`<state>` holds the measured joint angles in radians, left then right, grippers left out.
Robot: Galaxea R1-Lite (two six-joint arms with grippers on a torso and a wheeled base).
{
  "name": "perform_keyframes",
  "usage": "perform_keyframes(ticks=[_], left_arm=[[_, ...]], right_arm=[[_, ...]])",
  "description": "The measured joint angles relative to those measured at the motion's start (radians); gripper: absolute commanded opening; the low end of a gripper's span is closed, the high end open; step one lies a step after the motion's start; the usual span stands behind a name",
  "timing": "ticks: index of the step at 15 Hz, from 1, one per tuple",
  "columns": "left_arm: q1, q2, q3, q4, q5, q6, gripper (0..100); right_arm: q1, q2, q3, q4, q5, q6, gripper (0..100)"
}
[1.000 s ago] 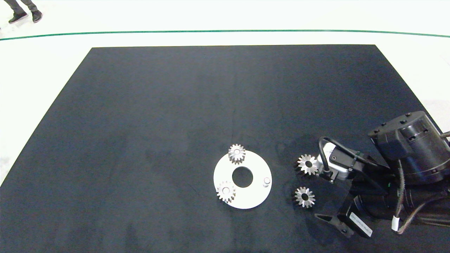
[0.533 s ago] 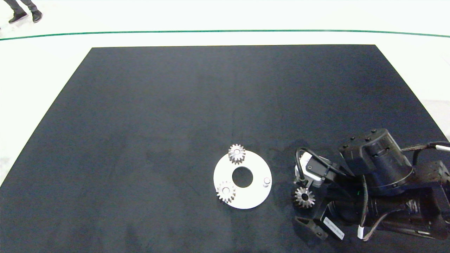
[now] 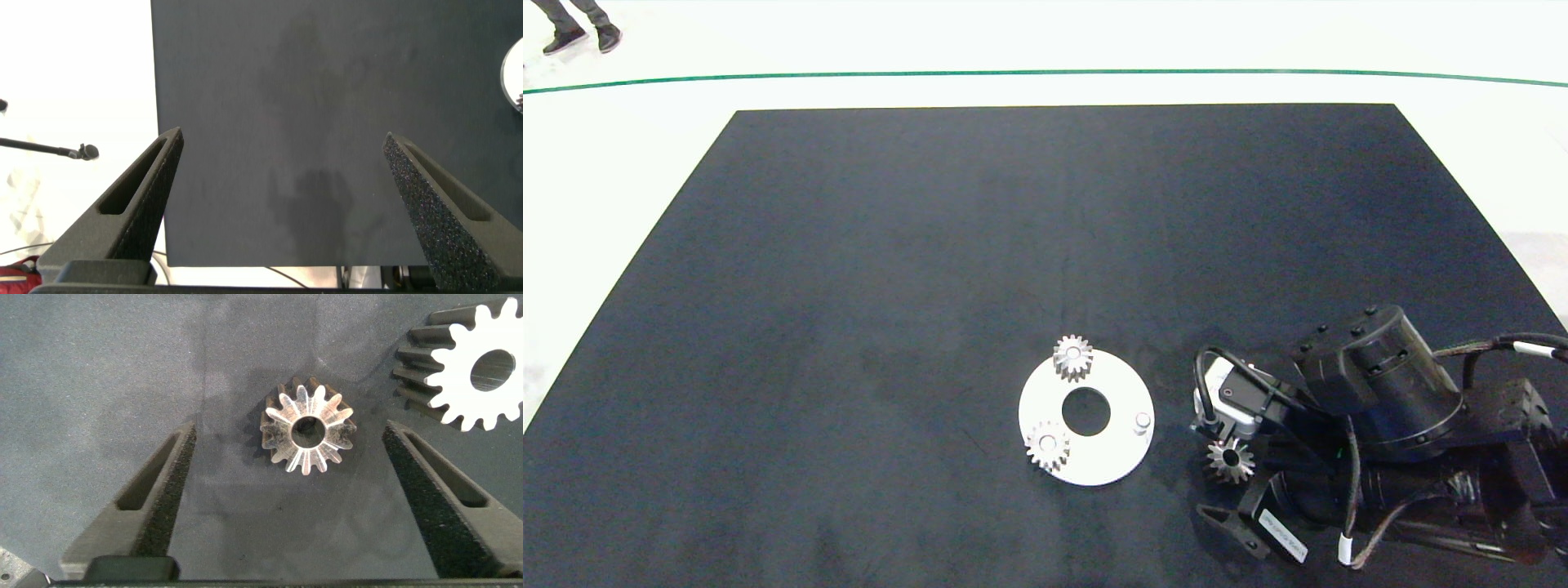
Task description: Remove an incorrectly installed larger gear and replace it with the correct smaller gear
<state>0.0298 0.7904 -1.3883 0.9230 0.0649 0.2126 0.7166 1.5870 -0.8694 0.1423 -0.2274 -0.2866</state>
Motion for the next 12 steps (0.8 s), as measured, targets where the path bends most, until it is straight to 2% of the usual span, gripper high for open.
perform_keyframes(ticks=[2, 5, 12], left_arm=[[0.000, 0.000, 0.000, 0.000, 0.000, 0.000, 100], [-0.001, 0.000, 0.000, 0.000, 0.001, 0.000, 100], [0.000, -0.001, 0.000, 0.000, 0.000, 0.000, 100]], right_arm=[[-0.005, 0.009, -0.002, -0.006, 0.000, 0.003, 85], [-0.021, 0.028, -0.007, -0.032, -0.001, 0.027, 79], [-0.028, 0.042, -0.008, -0.039, -0.001, 0.027, 65]])
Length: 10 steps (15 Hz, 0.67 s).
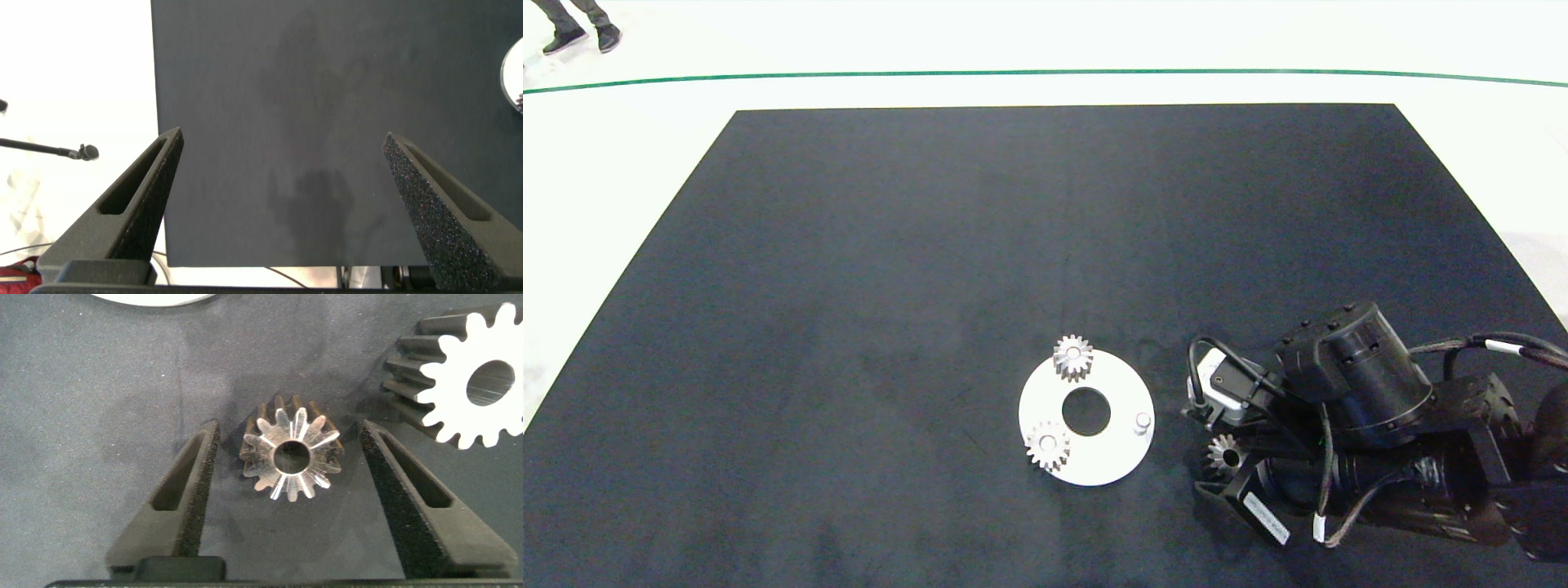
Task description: Remove an incorrectly installed larger gear and replace it with the correct smaller gear
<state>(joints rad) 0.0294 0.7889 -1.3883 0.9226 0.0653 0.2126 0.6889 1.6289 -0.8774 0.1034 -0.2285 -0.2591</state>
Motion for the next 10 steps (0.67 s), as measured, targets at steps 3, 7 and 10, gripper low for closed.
perform_keyframes(ticks=[3, 7, 10], left_arm=[[0.000, 0.000, 0.000, 0.000, 0.000, 0.000, 100], [0.000, 0.000, 0.000, 0.000, 0.000, 0.001, 100], [0.000, 0.000, 0.000, 0.000, 0.000, 0.000, 100]], right_arm=[[0.001, 0.000, 0.002, 0.006, 0.000, 0.002, 59], [0.001, -0.001, 0.003, 0.007, 0.000, 0.003, 50], [0.001, 0.000, 0.003, 0.002, 0.000, 0.005, 44]])
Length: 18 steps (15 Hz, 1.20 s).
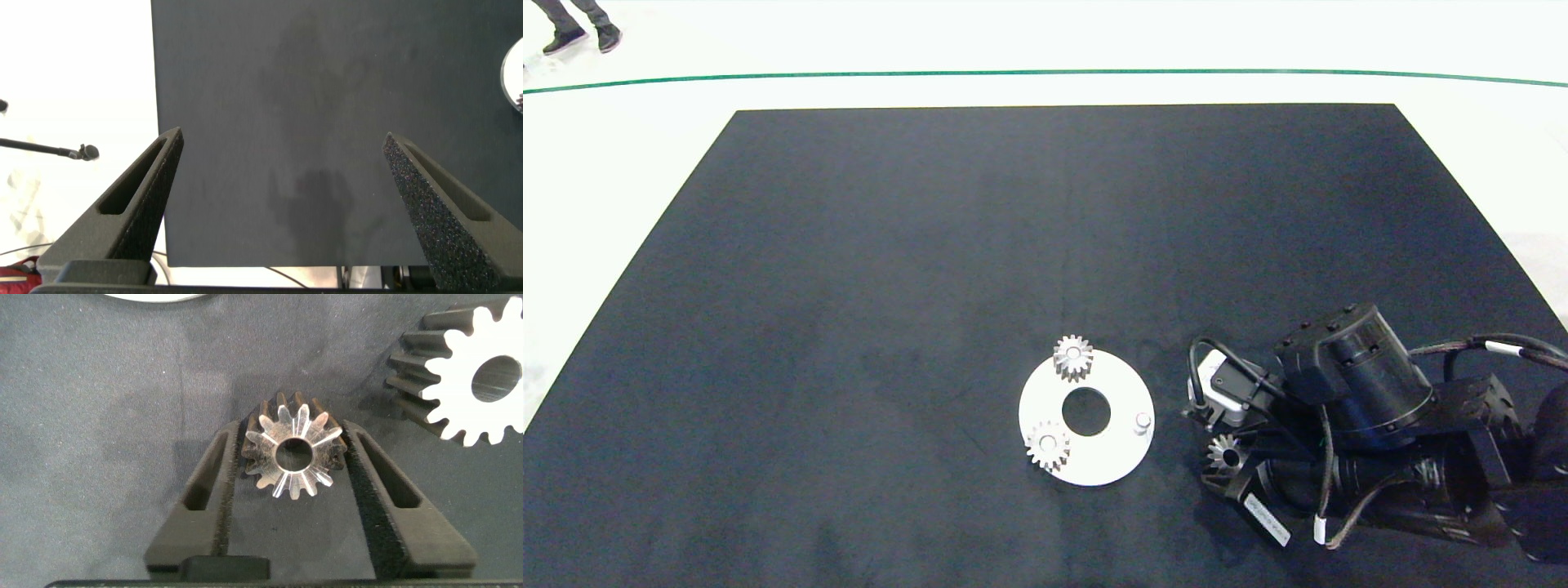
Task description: Remove an incorrectly installed larger gear and replace it with the correct smaller gear
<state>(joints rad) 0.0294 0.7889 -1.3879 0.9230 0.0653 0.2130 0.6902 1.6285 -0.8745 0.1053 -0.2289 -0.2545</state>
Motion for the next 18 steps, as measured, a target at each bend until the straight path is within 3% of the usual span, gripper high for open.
perform_keyframes(ticks=[4, 5, 7, 9, 14, 18], left_arm=[[0.000, 0.000, 0.000, 0.000, 0.000, 0.000, 100], [0.001, 0.000, 0.000, 0.000, 0.000, 0.000, 100], [0.001, 0.000, 0.000, 0.000, 0.000, 0.000, 100], [0.001, 0.000, 0.000, 0.000, 0.000, 0.000, 100], [0.001, 0.000, -0.003, -0.003, 0.000, 0.000, 100], [0.001, 0.000, -0.002, -0.003, 0.000, -0.001, 100]], right_arm=[[0.001, -0.002, -0.002, -0.001, 0.000, -0.001, 37], [0.004, -0.008, -0.002, 0.004, 0.000, -0.010, 34], [0.019, -0.029, -0.010, 0.012, -0.001, -0.058, 34], [0.037, -0.042, -0.052, 0.040, -0.001, -0.072, 34], [0.079, -0.033, -0.274, 0.250, -0.001, -0.061, 34], [0.115, 0.049, -0.435, 0.304, -0.001, -0.027, 34]])
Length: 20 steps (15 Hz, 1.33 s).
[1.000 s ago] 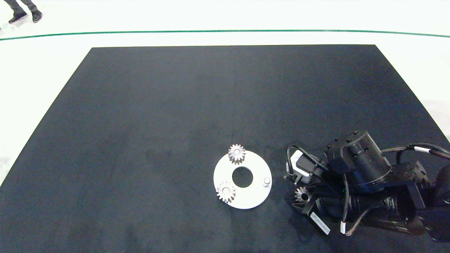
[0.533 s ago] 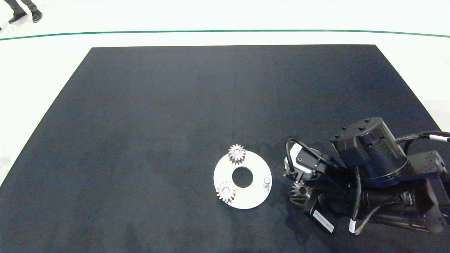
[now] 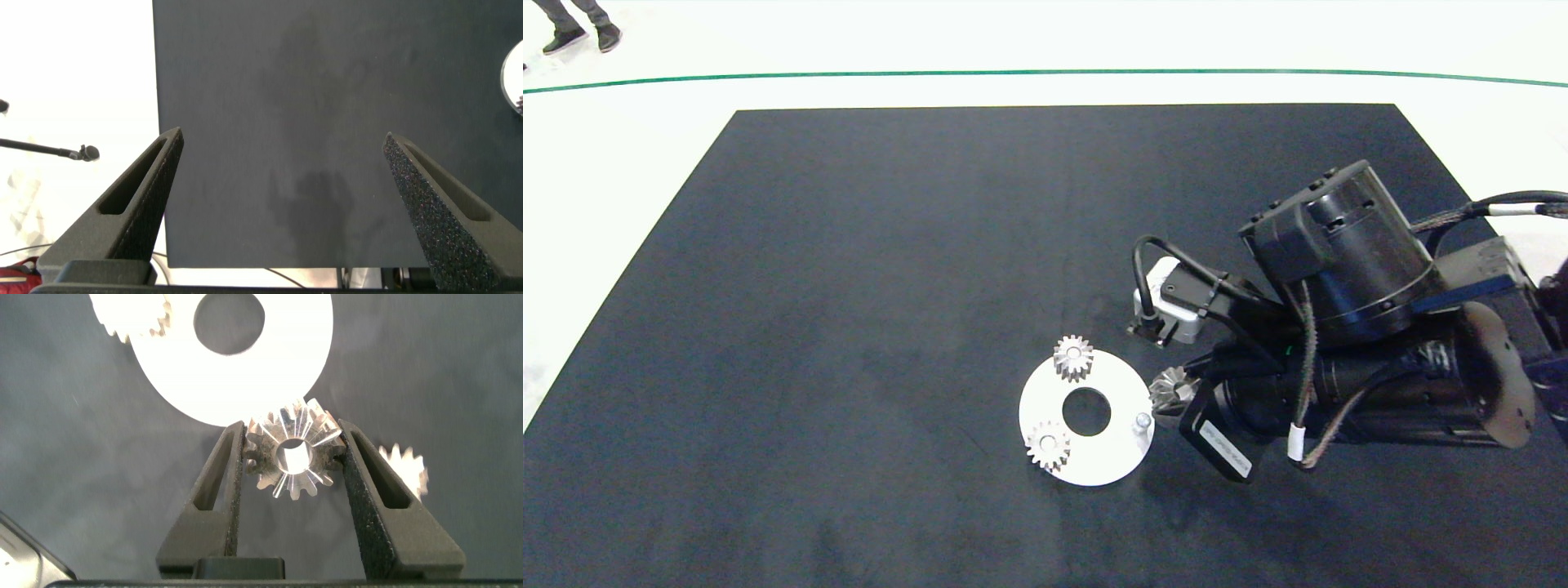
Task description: Remove an incorrectly installed larger gear and replace it with the correct smaller gear
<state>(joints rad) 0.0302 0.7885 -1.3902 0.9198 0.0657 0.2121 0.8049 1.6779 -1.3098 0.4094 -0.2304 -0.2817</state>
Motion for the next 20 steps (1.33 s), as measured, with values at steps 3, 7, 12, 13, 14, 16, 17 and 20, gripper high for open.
perform_keyframes(ticks=[3, 7, 12, 13, 14, 16, 17, 20], left_arm=[[0.000, 0.000, 0.000, 0.000, 0.000, 0.000, 100], [0.000, 0.000, -0.001, 0.000, 0.001, 0.000, 100], [0.000, 0.000, -0.004, 0.000, 0.001, 0.000, 100], [0.000, -0.001, -0.004, 0.000, 0.001, 0.000, 100], [0.000, -0.002, -0.005, 0.000, 0.001, 0.000, 100], [0.000, -0.004, -0.006, 0.000, 0.001, 0.000, 100], [0.000, -0.004, -0.006, 0.000, 0.001, 0.000, 100], [0.000, -0.005, -0.007, 0.000, 0.001, 0.001, 100]], right_arm=[[0.021, 0.060, -0.048, 0.003, 0.000, 0.013, 34], [0.023, 0.094, -0.051, 0.003, 0.000, 0.015, 34], [0.018, 0.113, -0.037, 0.003, 0.000, 0.026, 34], [0.018, 0.117, -0.034, 0.003, 0.000, 0.030, 34], [0.018, 0.122, -0.033, 0.003, 0.000, 0.033, 34], [0.018, 0.130, -0.036, -0.001, 0.000, 0.036, 34], [0.017, 0.136, -0.040, -0.002, 0.001, 0.037, 34], [0.009, 0.144, -0.048, -0.004, 0.003, 0.038, 34]])
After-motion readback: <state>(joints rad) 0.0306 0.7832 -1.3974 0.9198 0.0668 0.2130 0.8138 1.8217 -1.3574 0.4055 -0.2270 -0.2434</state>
